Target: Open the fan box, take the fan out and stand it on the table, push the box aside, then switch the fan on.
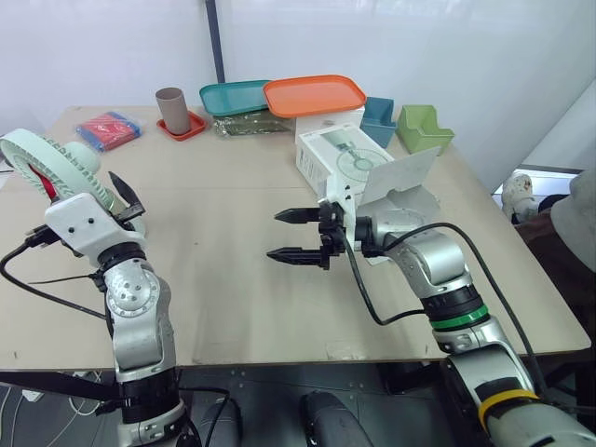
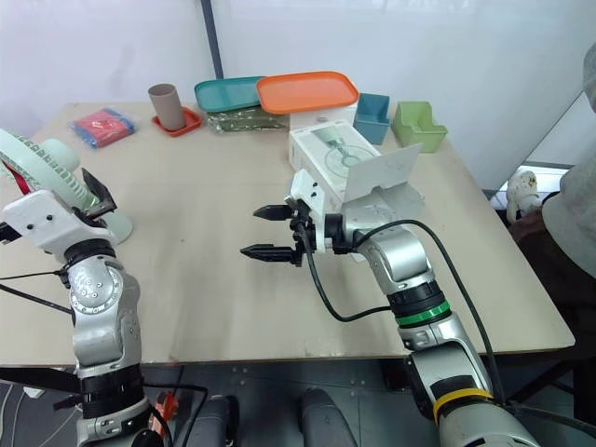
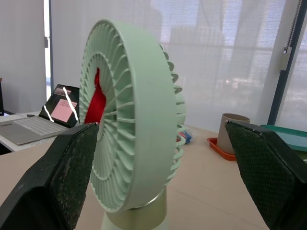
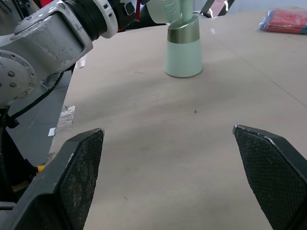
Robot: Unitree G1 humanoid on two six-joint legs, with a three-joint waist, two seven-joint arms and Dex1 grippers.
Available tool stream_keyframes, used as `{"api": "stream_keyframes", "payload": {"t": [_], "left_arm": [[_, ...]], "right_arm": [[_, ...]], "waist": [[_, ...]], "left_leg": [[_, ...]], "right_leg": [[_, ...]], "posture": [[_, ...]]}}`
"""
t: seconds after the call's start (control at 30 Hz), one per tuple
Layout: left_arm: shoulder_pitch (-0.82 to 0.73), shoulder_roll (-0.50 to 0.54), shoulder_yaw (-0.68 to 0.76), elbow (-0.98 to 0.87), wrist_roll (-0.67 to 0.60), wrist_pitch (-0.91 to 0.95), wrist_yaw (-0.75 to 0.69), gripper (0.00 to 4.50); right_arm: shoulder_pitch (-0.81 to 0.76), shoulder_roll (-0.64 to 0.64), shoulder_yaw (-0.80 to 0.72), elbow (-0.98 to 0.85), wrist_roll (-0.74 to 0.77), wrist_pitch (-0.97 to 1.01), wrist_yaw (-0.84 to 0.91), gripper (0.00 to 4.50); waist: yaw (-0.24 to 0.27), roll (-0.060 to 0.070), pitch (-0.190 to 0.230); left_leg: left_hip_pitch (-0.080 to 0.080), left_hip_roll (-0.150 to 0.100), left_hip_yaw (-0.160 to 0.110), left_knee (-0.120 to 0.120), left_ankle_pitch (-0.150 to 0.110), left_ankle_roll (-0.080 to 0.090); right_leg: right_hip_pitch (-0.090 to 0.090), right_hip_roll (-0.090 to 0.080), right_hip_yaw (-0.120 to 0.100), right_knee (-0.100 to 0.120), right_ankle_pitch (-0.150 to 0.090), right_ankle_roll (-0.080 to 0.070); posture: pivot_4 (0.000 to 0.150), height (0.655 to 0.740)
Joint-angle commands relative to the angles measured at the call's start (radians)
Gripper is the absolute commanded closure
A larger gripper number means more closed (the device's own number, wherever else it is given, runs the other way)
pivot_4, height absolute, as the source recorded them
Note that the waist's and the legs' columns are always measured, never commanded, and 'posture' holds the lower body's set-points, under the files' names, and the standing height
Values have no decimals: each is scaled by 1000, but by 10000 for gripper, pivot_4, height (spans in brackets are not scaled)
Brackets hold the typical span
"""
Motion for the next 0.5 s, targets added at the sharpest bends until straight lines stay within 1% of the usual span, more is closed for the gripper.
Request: {"api": "stream_keyframes", "payload": {"t": [0.03,0.3,0.5], "left_arm": [[-43,17,4,28,1,-49,14,0],[-61,11,25,54,5,-64,56,0],[-48,0,26,32,43,-52,114,0]], "right_arm": [[-7,-3,-16,-50,6,2,-7,981],[-1,-6,-17,-71,11,19,-14,981],[4,-13,-13,-71,5,26,-11,981]], "waist": [[0,0,0],[0,0,0],[0,0,0]], "left_leg": [[0,0,0,0,0,0],[0,0,0,0,0,0],[0,0,0,0,0,0]], "right_leg": [[0,0,0,0,0,0],[0,0,0,0,0,0],[0,0,0,0,0,0]], "posture": [[1500,7400],[1500,7400],[1500,7400]]}}
